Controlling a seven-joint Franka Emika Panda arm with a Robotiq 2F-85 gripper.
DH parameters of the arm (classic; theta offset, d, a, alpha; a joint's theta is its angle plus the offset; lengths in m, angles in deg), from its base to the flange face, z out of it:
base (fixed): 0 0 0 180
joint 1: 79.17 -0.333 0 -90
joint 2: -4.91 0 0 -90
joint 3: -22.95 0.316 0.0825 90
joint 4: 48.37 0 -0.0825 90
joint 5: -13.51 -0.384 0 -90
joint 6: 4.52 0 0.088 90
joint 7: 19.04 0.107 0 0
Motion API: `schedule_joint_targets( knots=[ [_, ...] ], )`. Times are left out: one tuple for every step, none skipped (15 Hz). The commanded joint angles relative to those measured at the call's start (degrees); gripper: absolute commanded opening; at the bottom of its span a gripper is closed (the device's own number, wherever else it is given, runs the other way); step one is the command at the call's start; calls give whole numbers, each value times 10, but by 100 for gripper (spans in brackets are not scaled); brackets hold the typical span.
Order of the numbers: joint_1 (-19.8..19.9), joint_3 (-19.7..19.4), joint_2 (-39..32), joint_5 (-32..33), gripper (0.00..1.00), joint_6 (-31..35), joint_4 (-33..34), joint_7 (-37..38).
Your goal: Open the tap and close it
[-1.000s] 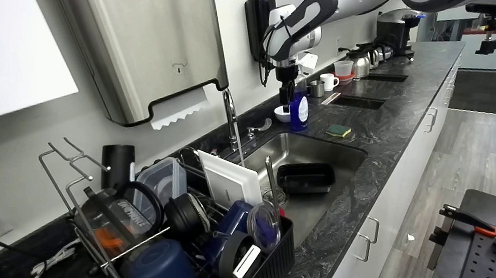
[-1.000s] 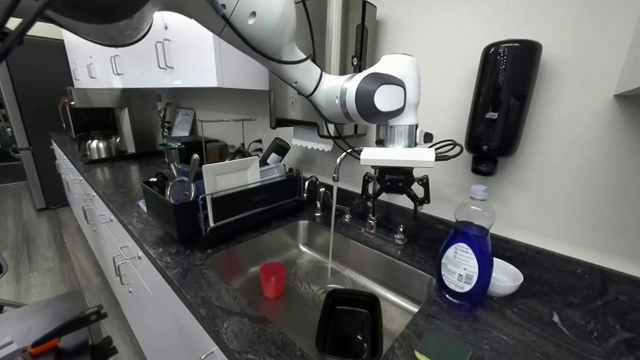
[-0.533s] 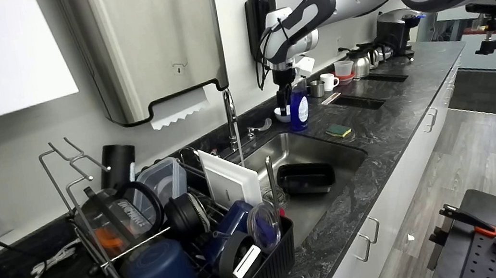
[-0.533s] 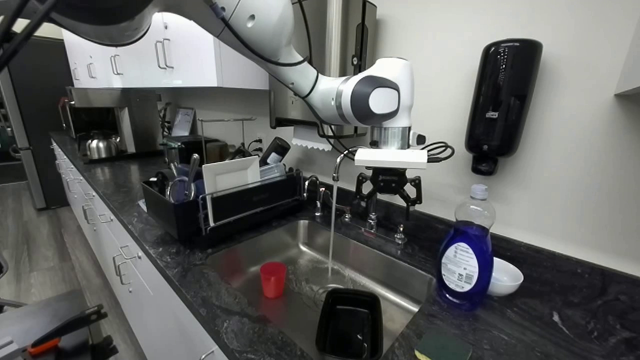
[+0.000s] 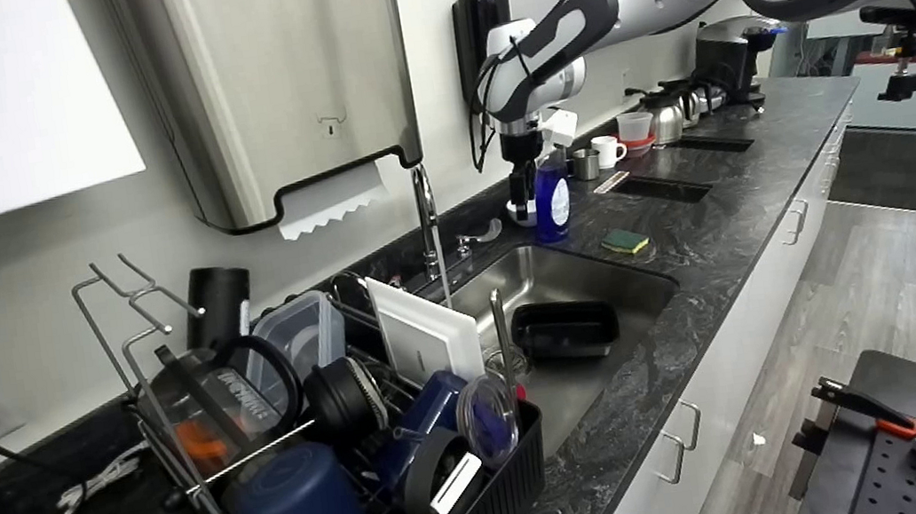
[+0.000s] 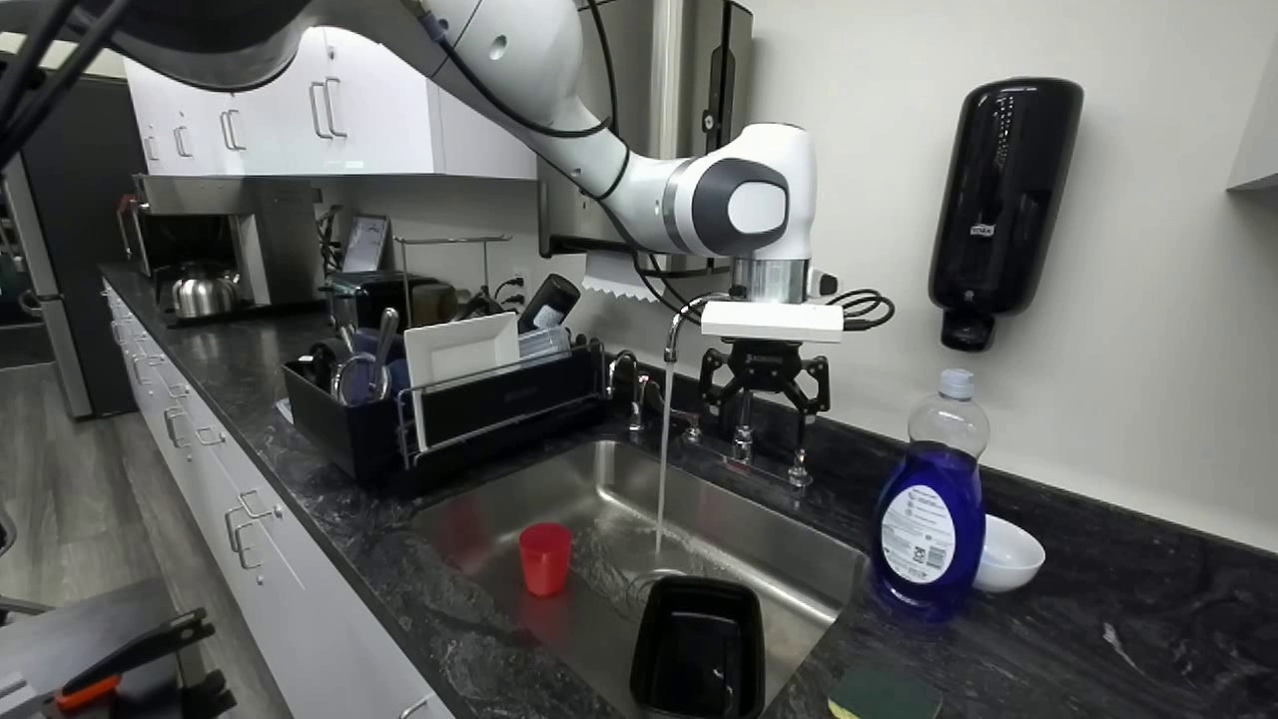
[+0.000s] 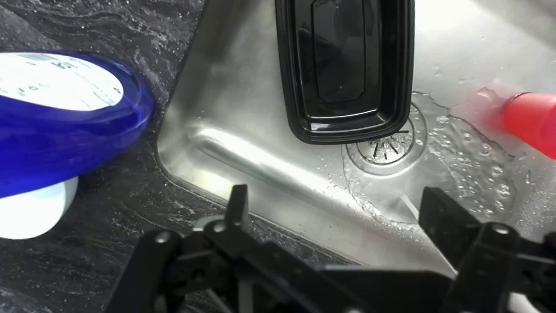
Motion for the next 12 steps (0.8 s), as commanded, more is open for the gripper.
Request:
schedule_joint_targets(
  knots=[
    [16, 11, 30, -1, 100, 11, -47, -27],
    [18, 10, 36, -1, 100, 12, -58, -31],
    [19, 10, 44, -1, 100, 14, -70, -35],
    [20, 9, 57, -1, 100, 18, -89, -38],
    [20, 9, 70, 0, 100, 22, -107, -41],
    [19, 9, 83, 0, 100, 26, -125, -44],
    [19, 9, 96, -1, 100, 28, -140, -47],
    [18, 9, 108, -1, 100, 31, -155, -49],
    [18, 10, 119, -3, 100, 30, -168, -51],
    [17, 11, 128, -6, 100, 29, -178, -53],
    [12, 4, 97, -1, 100, 1, -129, -37],
    [11, 4, 103, -1, 100, 0, -135, -37]
  ],
)
